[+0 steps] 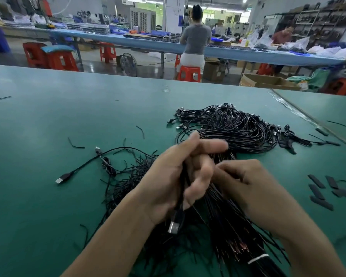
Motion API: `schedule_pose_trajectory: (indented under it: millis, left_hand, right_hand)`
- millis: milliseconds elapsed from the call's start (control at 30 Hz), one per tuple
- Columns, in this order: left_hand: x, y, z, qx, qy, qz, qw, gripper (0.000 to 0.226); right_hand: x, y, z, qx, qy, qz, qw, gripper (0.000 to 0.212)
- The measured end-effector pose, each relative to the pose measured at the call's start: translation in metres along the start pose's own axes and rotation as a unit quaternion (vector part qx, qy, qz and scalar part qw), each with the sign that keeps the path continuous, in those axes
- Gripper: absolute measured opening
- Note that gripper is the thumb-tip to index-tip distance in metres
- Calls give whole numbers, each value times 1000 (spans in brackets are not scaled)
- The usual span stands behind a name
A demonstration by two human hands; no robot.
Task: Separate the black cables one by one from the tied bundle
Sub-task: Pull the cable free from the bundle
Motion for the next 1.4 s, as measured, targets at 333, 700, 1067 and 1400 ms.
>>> schedule_pose_trajectory:
  millis: [333,700,1067,1400]
  left_hand:
    - [8,16,30,296,-210,-35,931,41]
    - [-8,8,11,206,113,172,957,79]
    - [6,3,22,-22,-97,-55,994,44]
    - [4,19,26,427,-141,-6,893,35]
  right_hand:
    - [-18,22,-2,-136,98,26,985,36]
    - [-5,10,8,40,-101,96,989,16]
    - [-4,-4,-10,-130,85,-63,986,34]
    - [-18,20,-2,-225,93,10,970,24]
Point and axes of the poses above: each hand's wrist, its own x-axis towards the middle knuckle, its own z-axis out of the back of the hand, y = z × x, the point moved 2 cm from there along x, towards the middle knuckle, and after that the axes turned 9 degrees about x, right-handed, at the moved point
